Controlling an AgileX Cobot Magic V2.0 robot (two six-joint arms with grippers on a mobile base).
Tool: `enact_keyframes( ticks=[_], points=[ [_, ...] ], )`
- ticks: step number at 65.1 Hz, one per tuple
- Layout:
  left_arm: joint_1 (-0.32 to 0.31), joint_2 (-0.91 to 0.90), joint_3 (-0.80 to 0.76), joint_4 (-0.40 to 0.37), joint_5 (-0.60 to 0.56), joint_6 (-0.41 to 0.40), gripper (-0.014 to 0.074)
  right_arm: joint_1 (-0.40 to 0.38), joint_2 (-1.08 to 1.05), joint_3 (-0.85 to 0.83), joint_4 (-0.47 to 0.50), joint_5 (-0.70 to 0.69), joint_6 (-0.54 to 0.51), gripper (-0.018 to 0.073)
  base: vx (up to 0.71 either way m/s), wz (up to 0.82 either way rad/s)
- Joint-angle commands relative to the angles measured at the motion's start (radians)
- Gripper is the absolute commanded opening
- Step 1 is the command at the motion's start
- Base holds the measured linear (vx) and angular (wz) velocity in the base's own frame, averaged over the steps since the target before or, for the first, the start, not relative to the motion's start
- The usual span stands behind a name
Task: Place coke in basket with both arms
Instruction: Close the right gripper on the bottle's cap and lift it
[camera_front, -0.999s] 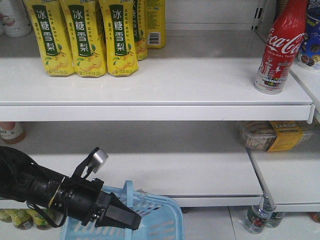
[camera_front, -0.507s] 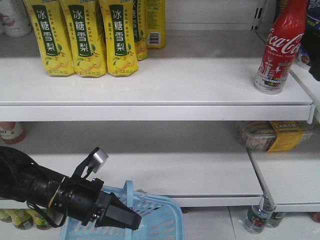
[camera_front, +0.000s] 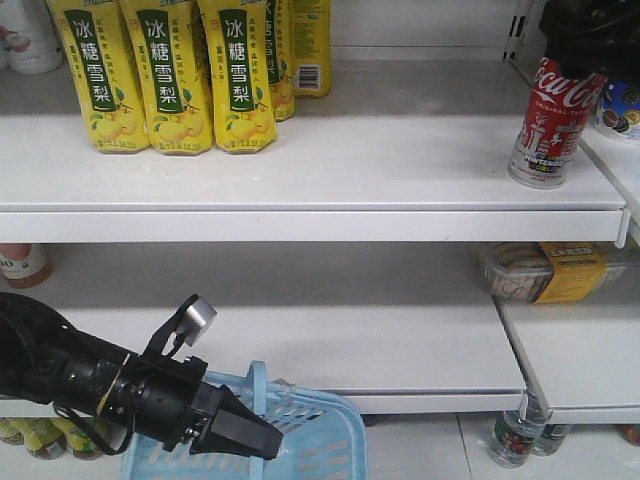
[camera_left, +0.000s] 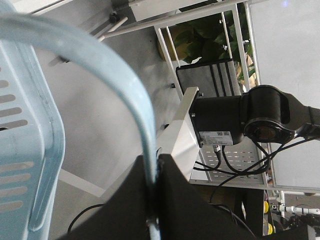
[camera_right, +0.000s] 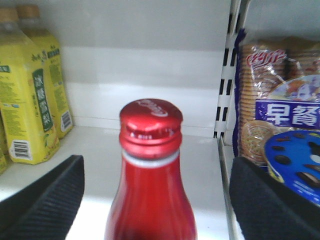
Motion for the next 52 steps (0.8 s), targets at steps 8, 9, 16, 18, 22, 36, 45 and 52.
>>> enact_keyframes(
  ticks=[8, 9, 16, 18, 22, 36, 45, 52],
  points=[
    [-0.003, -0.046, -0.016, -0.075, -0.204, 0.01, -0.0006, 0.001, 0.037, -0.091, -0.01, -0.043, -0.009, 0.0475, 0.0, 0.0],
    [-0.003, -0.046, -0.016, -0.075, -0.204, 0.01, -0.0006, 0.001, 0.038, -0.092, -0.01, -0.042, -0.009, 0.0453, 0.0, 0.0],
    [-0.003, -0.046, -0.016, -0.075, -0.204, 0.01, -0.0006, 0.002, 0.033, -0.091, 0.011, -0.023, -0.003, 0.0209, 0.0, 0.0],
    [-0.003, -0.046, -0.016, -0.075, -0.204, 0.01, -0.0006, 0.002, 0.028, -0.091, 0.02, -0.014, -0.003, 0.0142, 0.0, 0.0],
    [-0.003, -0.046, -0.016, -0.075, -0.204, 0.01, -0.0006, 0.002, 0.011, -0.091, 0.032, 0.009, -0.004, -0.0003, 0.0, 0.0],
    [-0.003, -0.046, -0.016, -0.075, -0.204, 0.01, -0.0006, 0.002, -0.083, -0.091, 0.032, 0.058, -0.007, -0.0009, 0.0, 0.0],
    [-0.003, -0.046, -0.016, -0.075, -0.204, 0.01, -0.0006, 0.04, -0.167, -0.091, 0.032, 0.106, -0.014, -0.0008, 0.0, 0.0],
    [-0.003, -0.046, -0.016, -0.075, -0.204, 0.01, -0.0006, 0.133, -0.216, -0.091, 0.032, 0.166, -0.064, -0.0006, 0.0, 0.0]
  ],
)
